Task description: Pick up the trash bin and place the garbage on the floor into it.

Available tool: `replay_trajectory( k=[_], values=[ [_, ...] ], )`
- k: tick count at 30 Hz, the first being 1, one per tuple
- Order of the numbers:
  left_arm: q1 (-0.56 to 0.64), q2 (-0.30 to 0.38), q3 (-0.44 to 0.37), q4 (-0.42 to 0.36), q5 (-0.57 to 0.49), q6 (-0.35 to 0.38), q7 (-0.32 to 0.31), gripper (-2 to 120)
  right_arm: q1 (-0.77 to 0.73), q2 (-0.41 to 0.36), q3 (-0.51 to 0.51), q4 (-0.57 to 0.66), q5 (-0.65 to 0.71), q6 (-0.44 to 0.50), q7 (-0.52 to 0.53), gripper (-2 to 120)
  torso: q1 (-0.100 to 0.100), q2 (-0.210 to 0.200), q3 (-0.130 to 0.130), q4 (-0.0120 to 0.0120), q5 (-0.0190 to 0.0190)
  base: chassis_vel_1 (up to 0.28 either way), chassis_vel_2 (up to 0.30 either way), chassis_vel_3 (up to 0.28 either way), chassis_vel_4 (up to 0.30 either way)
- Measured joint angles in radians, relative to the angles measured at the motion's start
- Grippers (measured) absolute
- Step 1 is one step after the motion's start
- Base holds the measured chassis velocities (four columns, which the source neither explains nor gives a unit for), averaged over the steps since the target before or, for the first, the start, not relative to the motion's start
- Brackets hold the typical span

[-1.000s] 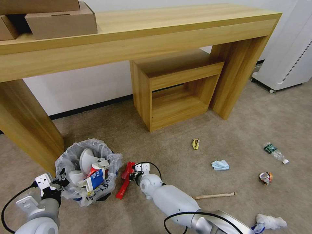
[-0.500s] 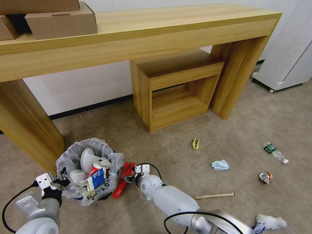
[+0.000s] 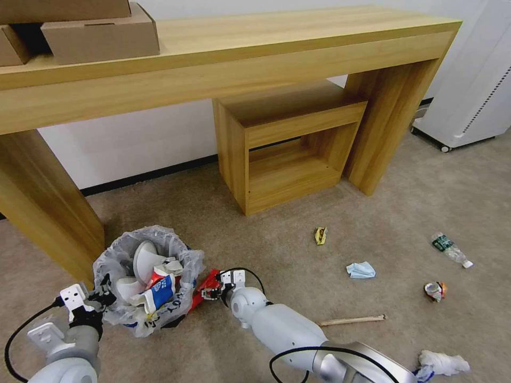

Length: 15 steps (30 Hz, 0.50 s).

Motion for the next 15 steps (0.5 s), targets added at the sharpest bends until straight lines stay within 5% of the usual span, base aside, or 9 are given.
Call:
replay_trajectory(
  k=[15],
  values=[
    [-0.007,-0.011,0.015,0.014,0.002,-0.006,0.006,1,-0.004,0.000,0.013,-0.018,-0.023,0.019,-0.010,18,0.000,0.000,0.000,0.0000,0.0000,0.000,0.000,0.000,0.000]
  ],
)
